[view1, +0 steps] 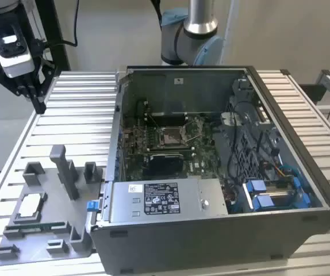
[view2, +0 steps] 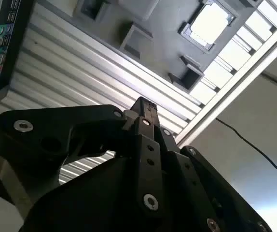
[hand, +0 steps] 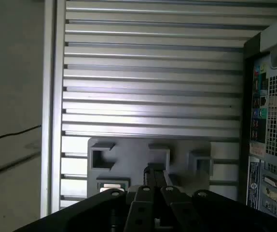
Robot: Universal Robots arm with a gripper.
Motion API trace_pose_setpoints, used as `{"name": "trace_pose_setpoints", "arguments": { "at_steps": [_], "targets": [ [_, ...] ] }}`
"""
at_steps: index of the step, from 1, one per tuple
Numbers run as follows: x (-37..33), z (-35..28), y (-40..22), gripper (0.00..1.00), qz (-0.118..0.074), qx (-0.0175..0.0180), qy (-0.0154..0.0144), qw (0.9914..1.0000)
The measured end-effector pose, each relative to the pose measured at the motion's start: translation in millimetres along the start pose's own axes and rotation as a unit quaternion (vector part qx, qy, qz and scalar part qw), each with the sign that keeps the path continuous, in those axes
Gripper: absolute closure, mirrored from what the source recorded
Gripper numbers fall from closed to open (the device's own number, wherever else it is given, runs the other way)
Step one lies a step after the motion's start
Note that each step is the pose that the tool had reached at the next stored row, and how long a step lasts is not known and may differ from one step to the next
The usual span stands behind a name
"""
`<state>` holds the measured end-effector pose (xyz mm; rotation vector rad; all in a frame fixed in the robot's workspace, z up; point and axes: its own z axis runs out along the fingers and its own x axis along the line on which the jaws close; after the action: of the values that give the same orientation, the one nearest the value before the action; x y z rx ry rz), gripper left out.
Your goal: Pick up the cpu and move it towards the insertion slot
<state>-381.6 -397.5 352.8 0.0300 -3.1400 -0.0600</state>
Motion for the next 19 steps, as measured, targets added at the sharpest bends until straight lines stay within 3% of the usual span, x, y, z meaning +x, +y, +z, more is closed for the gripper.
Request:
{"name": "trace_pose_setpoints", "arguments": {
  "at_steps": [11, 19],
  "targets": [
    [0.0, -0.1, -1.1, 1.00, 0.000, 0.0000, 0.0001, 1.00000],
    [0.2, -0.3, -9.1, 1.00, 0.000, 0.0000, 0.0000, 1.00000]
  ]
}}
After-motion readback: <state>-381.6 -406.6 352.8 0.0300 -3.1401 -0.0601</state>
